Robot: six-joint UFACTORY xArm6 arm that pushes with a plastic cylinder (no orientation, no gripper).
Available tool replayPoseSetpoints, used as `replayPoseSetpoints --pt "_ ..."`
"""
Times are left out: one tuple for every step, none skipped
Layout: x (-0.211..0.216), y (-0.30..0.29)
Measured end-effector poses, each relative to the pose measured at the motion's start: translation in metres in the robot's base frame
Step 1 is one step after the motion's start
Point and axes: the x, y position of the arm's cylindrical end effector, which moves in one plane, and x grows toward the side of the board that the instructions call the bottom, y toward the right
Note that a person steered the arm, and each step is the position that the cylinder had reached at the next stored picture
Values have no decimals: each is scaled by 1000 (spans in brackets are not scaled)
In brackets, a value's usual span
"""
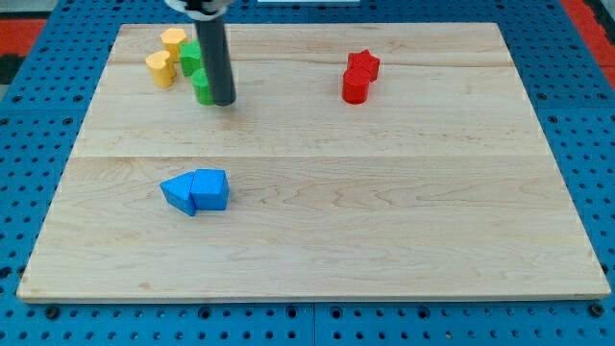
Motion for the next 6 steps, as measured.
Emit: replayPoseSetpoints --pt "-23 -8" --pt "-26 -26" --pt "-25 -26" --pt "12 0" --pt "63 9" --pt "108 -16"
